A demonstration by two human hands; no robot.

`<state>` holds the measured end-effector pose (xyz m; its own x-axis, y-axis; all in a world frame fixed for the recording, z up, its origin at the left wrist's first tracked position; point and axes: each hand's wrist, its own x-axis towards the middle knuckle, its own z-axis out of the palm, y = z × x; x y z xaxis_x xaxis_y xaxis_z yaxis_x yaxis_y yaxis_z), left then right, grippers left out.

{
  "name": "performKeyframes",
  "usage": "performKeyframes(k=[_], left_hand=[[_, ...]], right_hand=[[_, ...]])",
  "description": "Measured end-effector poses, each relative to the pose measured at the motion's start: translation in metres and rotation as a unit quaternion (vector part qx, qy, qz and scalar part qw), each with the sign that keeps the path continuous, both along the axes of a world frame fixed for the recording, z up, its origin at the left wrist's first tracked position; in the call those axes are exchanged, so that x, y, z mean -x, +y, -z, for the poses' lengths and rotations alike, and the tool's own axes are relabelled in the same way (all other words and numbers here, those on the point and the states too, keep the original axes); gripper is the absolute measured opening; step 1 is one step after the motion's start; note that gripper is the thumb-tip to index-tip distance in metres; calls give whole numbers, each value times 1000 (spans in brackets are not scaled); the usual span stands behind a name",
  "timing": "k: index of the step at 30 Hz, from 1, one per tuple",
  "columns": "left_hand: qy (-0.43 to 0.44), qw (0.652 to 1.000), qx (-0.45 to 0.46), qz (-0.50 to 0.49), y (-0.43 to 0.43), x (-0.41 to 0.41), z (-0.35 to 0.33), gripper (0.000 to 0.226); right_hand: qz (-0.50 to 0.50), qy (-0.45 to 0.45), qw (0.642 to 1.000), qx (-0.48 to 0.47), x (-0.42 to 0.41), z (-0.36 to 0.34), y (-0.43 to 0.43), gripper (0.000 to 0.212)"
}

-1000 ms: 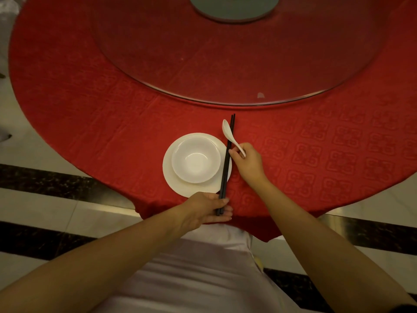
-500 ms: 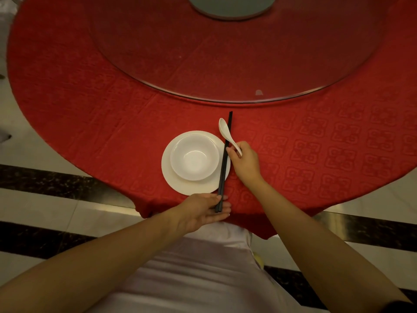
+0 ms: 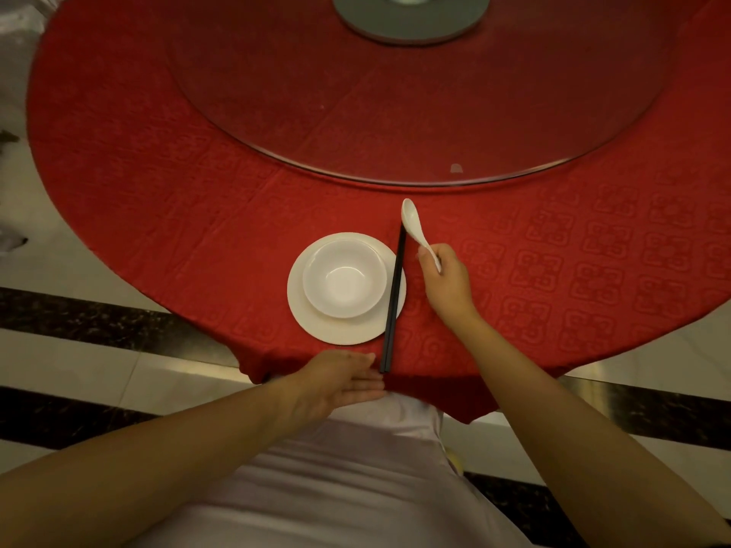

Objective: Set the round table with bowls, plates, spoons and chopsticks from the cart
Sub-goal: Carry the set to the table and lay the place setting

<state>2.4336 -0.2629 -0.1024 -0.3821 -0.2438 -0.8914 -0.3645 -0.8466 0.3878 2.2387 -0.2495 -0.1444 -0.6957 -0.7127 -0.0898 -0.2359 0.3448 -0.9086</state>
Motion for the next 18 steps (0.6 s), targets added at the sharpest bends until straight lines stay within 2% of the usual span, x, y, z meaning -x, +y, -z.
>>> performKeyframes(k=[18], left_hand=[[-7,1000,21,21,10,4,-4,8]], right_hand=[[1,2,1000,5,-10,7,26,19]])
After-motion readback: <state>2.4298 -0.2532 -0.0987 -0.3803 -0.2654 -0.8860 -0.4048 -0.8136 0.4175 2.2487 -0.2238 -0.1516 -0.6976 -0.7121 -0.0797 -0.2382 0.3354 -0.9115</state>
